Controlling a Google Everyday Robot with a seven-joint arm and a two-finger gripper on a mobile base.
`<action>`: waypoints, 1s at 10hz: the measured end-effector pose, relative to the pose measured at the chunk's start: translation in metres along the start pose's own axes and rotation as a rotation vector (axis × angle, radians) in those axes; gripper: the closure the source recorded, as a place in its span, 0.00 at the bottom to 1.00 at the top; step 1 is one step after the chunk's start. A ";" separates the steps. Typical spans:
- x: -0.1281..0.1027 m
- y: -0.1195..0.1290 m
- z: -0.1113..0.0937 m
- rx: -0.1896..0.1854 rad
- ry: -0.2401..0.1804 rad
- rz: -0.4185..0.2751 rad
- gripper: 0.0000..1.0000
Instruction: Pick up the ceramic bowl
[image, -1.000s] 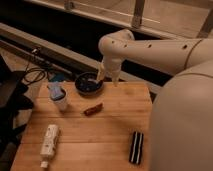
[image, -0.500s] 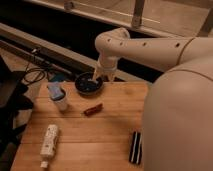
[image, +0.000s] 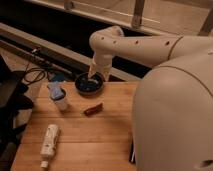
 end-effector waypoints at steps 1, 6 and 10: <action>-0.004 -0.003 0.000 0.001 -0.008 -0.003 0.37; 0.012 -0.003 0.039 -0.047 0.032 -0.023 0.37; 0.000 -0.011 0.081 -0.083 0.055 -0.015 0.37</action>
